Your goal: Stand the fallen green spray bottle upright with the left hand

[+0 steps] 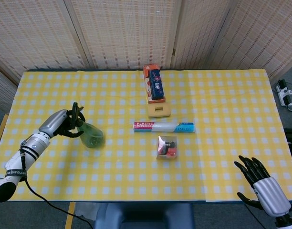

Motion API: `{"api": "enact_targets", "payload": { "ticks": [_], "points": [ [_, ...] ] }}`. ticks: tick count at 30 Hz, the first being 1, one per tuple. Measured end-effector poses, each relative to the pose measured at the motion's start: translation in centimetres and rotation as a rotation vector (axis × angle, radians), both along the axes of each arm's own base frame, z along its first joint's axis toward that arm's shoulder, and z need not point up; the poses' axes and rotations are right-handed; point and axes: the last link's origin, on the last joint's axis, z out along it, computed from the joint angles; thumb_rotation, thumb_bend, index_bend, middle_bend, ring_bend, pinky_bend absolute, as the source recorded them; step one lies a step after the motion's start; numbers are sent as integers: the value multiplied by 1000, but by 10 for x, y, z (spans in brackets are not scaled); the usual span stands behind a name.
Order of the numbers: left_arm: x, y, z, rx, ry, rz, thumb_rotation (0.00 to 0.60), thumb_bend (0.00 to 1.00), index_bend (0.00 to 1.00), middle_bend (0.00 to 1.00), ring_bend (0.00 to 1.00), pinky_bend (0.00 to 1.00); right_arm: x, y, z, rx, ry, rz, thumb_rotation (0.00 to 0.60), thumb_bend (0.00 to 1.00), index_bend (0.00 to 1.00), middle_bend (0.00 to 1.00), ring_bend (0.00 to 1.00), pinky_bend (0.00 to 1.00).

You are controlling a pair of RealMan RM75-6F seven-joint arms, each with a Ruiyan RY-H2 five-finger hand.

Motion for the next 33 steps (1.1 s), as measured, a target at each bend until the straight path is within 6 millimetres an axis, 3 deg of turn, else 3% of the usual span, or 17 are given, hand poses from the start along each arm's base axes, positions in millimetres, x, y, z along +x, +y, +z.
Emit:
{"api": "enact_targets", "payload": {
  "ticks": [12,20,33],
  "points": [
    [-4,-1,3,0,-14,2,600,135,200,1000,1000,1000,1,0,-1,-2,2,1,600,258,0,0,0,0],
    [-6,-2,4,1,-8,3,600,135,194,1000,1000,1000,1,0,1,-6,1,4,600,259,0,0,0,0],
    [-35,-5,11,50,109,-5,600,129,89,1000,1000,1000,3,4,3,-11,-8,16,600,258,0,0,0,0]
  ]
}}
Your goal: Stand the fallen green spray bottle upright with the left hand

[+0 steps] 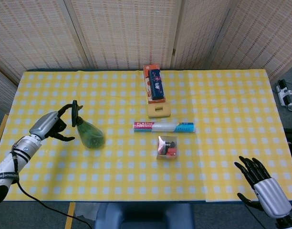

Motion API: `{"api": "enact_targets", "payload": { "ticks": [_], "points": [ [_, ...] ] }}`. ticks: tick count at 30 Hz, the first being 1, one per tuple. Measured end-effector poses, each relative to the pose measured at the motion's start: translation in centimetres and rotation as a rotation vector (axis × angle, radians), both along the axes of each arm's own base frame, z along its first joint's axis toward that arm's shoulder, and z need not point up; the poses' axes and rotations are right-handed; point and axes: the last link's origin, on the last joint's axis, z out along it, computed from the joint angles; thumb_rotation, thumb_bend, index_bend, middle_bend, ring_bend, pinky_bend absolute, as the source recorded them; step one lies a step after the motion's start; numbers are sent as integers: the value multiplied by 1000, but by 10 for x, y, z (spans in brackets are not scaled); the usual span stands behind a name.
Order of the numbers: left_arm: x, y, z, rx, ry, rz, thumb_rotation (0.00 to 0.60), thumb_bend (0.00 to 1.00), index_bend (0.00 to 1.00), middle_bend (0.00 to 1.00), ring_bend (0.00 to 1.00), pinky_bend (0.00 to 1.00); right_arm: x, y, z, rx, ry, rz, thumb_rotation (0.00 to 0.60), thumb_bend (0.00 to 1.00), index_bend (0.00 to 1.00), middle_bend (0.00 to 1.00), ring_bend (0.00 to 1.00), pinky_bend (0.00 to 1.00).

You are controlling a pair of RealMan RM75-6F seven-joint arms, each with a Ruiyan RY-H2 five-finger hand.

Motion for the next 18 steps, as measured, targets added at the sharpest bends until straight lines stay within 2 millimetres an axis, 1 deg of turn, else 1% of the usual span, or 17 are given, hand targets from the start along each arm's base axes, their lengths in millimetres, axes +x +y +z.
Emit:
{"api": "enact_targets", "payload": {
  "ticks": [2,3,4,5,6,7,8,9,10,12,13,14,15,16,18],
  "points": [
    [-6,-3,5,33,23,-13,600,129,121,1000,1000,1000,0,1,1,-3,-3,3,600,258,0,0,0,0],
    [-10,-5,7,51,34,-21,600,130,155,1000,1000,1000,0,1,2,-4,-5,4,600,259,0,0,0,0],
    [-14,-8,10,77,50,-33,600,130,201,995,982,999,0,2,2,-6,-5,4,600,259,0,0,0,0],
    [-18,-11,12,99,63,-45,600,129,222,979,953,985,0,2,2,-7,-5,4,600,259,0,0,0,0],
    [-21,-14,15,123,76,-58,600,130,253,912,851,903,0,2,2,-7,-5,4,600,259,0,0,0,0],
    [-27,-19,18,156,96,-78,600,130,269,814,724,774,0,1,2,-6,-4,5,600,259,0,0,0,0],
    [-31,-24,20,183,111,-94,600,130,273,733,632,663,0,1,2,-7,-5,5,600,259,0,0,0,0],
    [-36,-29,23,210,127,-110,600,131,277,591,476,476,0,1,3,-9,-6,6,600,259,0,0,0,0],
    [-42,-37,26,246,147,-129,600,131,274,481,364,344,1,1,3,-14,-6,7,600,259,0,0,0,0],
    [-54,-52,30,300,172,-154,600,131,258,328,205,158,1,1,5,-21,-8,10,600,258,0,0,0,0],
    [-62,-63,31,333,188,-169,600,131,240,242,124,68,1,1,5,-24,-9,11,600,259,0,0,0,0],
    [-69,-72,31,355,200,-177,600,131,226,197,82,35,1,1,5,-24,-9,11,600,259,0,0,0,0],
    [-77,-83,31,374,212,-182,600,130,202,120,30,4,1,1,5,-25,-10,11,600,259,0,0,0,0],
    [-87,-99,29,390,224,-182,600,129,188,69,6,0,1,0,5,-26,-11,12,600,259,0,0,0,0],
    [-102,-128,23,389,240,-174,600,125,168,13,0,0,2,0,5,-27,-13,14,600,259,0,0,0,0]
  ]
}}
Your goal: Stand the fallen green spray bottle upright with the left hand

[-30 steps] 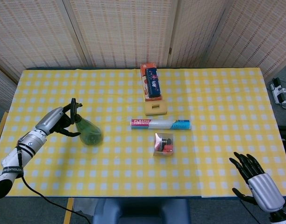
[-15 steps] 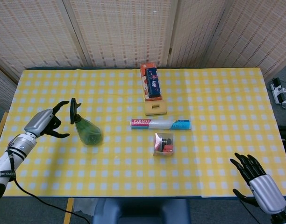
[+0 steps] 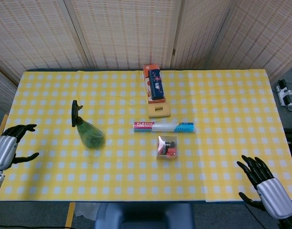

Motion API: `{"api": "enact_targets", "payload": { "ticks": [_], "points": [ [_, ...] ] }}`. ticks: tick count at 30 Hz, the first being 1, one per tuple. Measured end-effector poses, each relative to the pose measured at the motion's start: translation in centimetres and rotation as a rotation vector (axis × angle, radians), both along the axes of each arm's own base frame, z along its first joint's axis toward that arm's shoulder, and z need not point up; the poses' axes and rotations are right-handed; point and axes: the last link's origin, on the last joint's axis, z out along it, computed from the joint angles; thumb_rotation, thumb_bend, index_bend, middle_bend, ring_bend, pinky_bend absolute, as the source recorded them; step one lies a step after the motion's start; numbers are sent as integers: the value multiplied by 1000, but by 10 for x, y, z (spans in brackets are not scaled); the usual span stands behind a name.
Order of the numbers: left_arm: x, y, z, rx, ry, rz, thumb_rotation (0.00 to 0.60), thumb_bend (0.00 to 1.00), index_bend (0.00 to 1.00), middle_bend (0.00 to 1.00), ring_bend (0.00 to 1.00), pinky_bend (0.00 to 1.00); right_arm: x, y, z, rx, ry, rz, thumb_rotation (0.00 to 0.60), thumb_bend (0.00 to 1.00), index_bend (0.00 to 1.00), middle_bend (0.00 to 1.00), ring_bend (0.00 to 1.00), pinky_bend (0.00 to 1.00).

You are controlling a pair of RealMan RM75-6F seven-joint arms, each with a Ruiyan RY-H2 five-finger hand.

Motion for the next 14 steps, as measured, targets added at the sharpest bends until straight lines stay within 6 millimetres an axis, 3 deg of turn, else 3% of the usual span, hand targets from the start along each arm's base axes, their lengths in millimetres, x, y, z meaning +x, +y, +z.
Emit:
{"api": "enact_targets", "payload": {
  "ticks": [4,5,14],
  "points": [
    [-17,-61,-27,-23,38,12,600,121,130,0,0,0,1,0,1,-6,-1,6,600,259,0,0,0,0],
    [-18,-67,-31,-23,49,13,600,121,131,0,0,0,1,0,0,-8,0,7,600,259,0,0,0,0],
    [-20,-84,-40,-26,175,32,600,121,146,0,0,0,3,0,-3,-5,11,16,600,258,0,0,0,0]
  ]
}}
